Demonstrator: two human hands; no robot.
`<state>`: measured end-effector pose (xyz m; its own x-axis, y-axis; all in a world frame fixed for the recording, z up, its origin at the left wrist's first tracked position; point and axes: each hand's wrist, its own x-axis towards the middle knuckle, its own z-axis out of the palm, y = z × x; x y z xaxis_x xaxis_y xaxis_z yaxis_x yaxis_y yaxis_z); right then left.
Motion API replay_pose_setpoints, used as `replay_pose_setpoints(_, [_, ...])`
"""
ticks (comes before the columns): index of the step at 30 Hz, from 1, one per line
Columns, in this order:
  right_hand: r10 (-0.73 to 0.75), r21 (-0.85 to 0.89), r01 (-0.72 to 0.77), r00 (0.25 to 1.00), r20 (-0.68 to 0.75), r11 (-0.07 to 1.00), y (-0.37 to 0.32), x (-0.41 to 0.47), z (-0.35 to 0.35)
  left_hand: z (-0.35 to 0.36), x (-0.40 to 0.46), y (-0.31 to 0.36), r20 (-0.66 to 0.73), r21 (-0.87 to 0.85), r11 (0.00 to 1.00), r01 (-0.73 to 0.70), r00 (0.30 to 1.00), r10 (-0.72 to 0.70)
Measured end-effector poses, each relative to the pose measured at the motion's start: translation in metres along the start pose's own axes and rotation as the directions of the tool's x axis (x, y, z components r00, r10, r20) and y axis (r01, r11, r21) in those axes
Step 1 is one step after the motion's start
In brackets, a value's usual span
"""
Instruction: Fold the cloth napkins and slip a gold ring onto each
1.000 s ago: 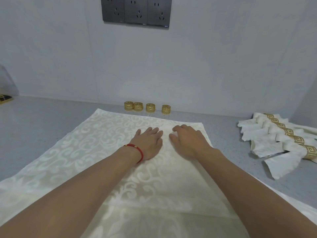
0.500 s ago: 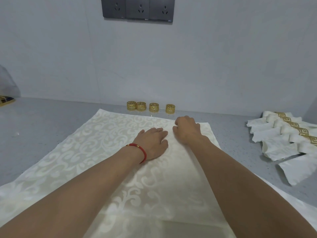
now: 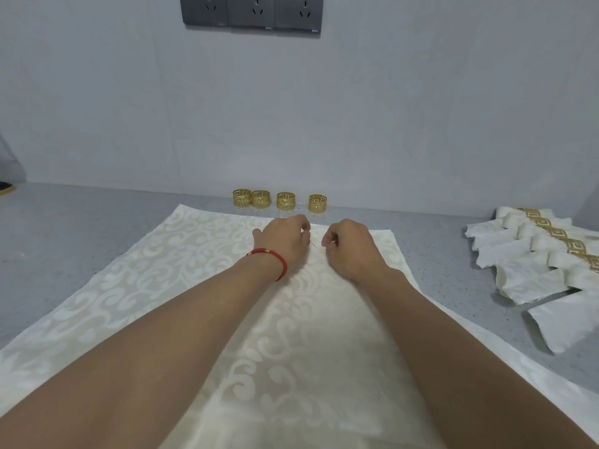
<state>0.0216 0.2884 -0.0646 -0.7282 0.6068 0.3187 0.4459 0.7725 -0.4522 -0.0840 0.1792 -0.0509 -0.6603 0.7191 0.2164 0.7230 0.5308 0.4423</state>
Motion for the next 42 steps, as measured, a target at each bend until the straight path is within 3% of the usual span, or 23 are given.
replay_pose_setpoints(6, [0.009, 0.150, -0.001, 0.999, -0.051, 0.989, 0.009, -0.009, 0.004, 0.014, 0.007, 0.008, -0.058, 0.093, 0.995, 0.045, 0.998, -0.039])
replay_pose_setpoints(10, [0.033, 0.170, -0.012, 0.992, -0.124, 0.985, 0.013, -0.008, 0.002, 0.013, 0.013, 0.012, -0.068, 0.000, 0.993, 0.118, 0.991, -0.117])
replay_pose_setpoints(12, [0.004, 0.106, 0.004, 0.997, -0.083, 0.994, 0.016, -0.005, 0.002, 0.010, 0.015, 0.012, -0.023, -0.031, 0.995, 0.099, 0.995, -0.100])
replay_pose_setpoints(14, [-0.026, -0.013, 0.026, 1.000, -0.007, 1.000, 0.018, -0.004, 0.005, 0.008, 0.015, 0.011, 0.010, -0.044, 0.998, 0.044, 0.999, -0.044])
replay_pose_setpoints(20, [-0.074, -0.114, 0.066, 0.995, -0.061, 0.991, 0.013, -0.006, 0.004, 0.003, 0.011, 0.004, 0.025, 0.051, 0.981, -0.187, 0.982, 0.186])
replay_pose_setpoints(24, [-0.202, -0.280, 0.180, 0.978, -0.050, 0.943, 0.012, -0.007, -0.001, -0.001, 0.009, -0.001, 0.017, 0.265, 0.874, -0.408, 0.908, 0.419])
replay_pose_setpoints(28, [-0.265, -0.325, 0.259, 0.964, 0.025, 0.910, 0.011, -0.009, -0.005, -0.008, 0.010, -0.004, 0.112, 0.387, 0.790, -0.476, 0.874, 0.472])
replay_pose_setpoints(30, [-0.216, -0.252, 0.220, 0.975, 0.042, 0.942, 0.008, -0.012, -0.008, -0.009, 0.005, -0.005, 0.119, 0.285, 0.856, -0.432, 0.902, 0.415])
replay_pose_setpoints(34, [-0.075, 0.033, 0.077, 0.996, -0.052, 0.997, 0.011, -0.016, -0.003, -0.002, -0.003, -0.003, -0.043, -0.035, 0.970, -0.242, 0.970, 0.241])
replay_pose_setpoints(38, [0.017, 0.260, 0.001, 0.997, -0.070, 0.966, 0.019, -0.015, 0.000, 0.005, 0.002, -0.002, -0.012, 0.064, 0.968, -0.244, 0.969, 0.245])
replay_pose_setpoints(42, [-0.024, 0.126, 0.026, 1.000, -0.011, 0.992, 0.022, -0.013, -0.004, 0.006, 0.001, -0.006, 0.003, 0.115, 0.957, -0.266, 0.964, 0.267])
